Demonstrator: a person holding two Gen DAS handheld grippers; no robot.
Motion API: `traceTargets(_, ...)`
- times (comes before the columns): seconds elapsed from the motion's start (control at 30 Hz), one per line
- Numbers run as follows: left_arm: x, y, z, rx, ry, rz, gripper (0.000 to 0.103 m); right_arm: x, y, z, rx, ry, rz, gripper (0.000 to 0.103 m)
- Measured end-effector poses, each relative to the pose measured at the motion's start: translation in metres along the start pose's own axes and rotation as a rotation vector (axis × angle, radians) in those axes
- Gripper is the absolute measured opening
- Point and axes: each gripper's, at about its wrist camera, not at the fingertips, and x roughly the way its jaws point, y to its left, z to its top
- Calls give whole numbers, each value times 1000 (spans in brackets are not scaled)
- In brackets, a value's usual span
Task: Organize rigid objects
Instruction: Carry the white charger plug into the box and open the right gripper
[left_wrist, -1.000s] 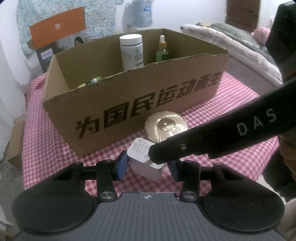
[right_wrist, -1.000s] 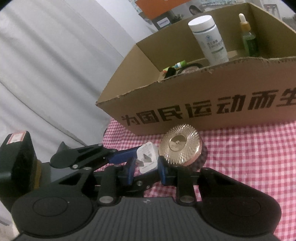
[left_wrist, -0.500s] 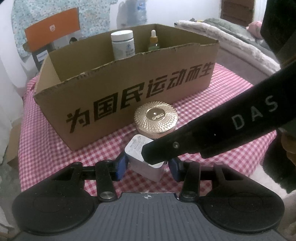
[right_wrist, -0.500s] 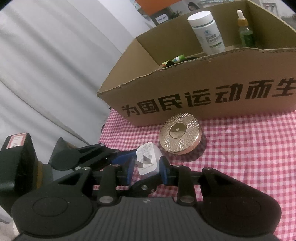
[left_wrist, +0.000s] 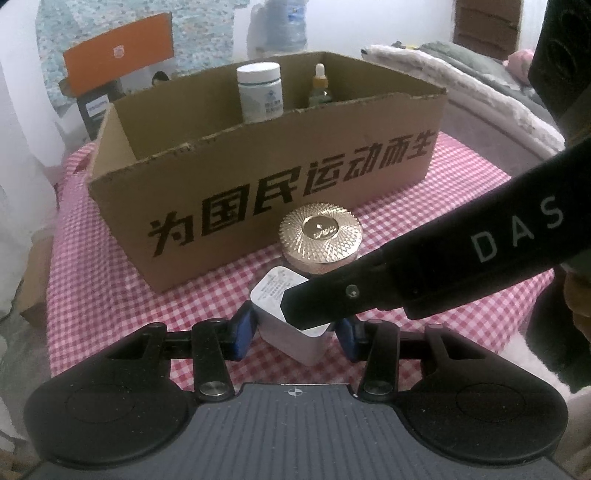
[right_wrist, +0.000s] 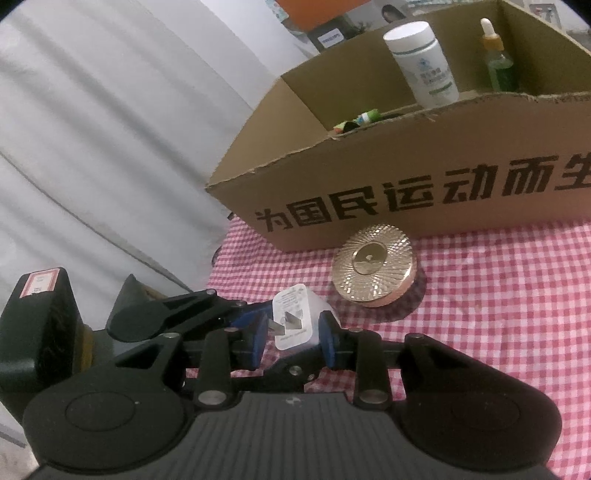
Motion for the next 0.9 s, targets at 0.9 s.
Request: traceTargets(0.9, -3, 9, 146, 32, -138, -57, 45, -71, 2, 127, -120, -199, 14, 33)
